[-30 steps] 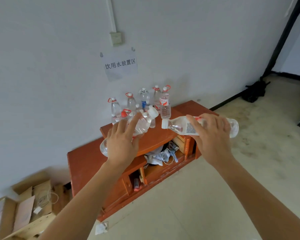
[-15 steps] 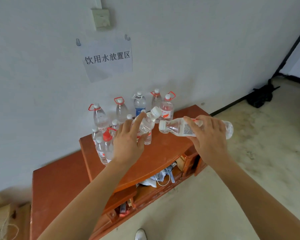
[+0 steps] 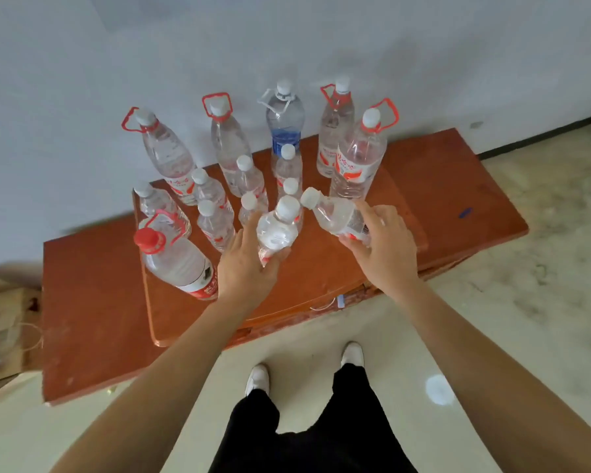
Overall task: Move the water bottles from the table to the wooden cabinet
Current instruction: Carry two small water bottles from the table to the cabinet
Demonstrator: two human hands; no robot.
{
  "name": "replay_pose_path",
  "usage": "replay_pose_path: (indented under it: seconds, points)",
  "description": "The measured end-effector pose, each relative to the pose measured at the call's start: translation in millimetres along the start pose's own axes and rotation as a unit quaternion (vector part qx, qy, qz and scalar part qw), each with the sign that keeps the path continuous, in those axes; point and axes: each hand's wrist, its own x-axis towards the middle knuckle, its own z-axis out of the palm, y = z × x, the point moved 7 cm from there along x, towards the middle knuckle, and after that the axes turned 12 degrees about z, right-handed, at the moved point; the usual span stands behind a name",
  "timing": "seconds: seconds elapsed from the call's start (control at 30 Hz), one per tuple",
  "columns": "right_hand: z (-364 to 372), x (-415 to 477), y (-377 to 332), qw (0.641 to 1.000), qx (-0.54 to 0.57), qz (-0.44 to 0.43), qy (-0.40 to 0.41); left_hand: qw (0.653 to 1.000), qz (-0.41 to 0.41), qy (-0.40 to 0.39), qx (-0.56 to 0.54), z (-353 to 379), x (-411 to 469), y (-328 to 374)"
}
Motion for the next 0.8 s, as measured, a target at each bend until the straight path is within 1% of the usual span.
replay_pose_path:
  seconds: [0.13, 0.23, 0.37, 0.5, 0.6, 0.67, 0.8]
  points:
    - [59.3, 35.8, 10.9, 0.994, 0.053, -0.022, -0.092, 0.993, -0.114, -0.016, 0.002, 40.2, -5.0, -24.5]
    - [93.7, 53.9, 14.2, 0.986, 0.101, -0.017, -0.129, 0.988, -0.154, -0.021, 0.001, 64.0, -0.9, -41.4]
    - [131.5, 64.7, 15.7, 0.972, 0.170, 0.008, -0.162, 0.984, -0.172, 0.018, -0.038, 83.8, 1.1, -57.4]
    - [162.8, 57.0, 26.9, 0.955, 0.229, 0.058, -0.180, 0.978, -0.187, 0.038, -0.088, 101.6, -3.8, -77.7]
    - [178.5, 41.6, 40.9, 0.950, 0.233, 0.077, -0.191, 0.980, -0.170, 0.043, -0.090, 108.4, -12.0, -87.7]
    - [180.7, 33.5, 46.6, 0.952, 0.233, 0.074, -0.181, 0.984, -0.153, 0.047, -0.084, 109.8, -15.5, -90.6]
    - [182.9, 37.6, 42.9, 0.957, 0.227, 0.070, -0.167, 0.987, -0.130, 0.015, -0.095, 115.7, -12.3, -97.5]
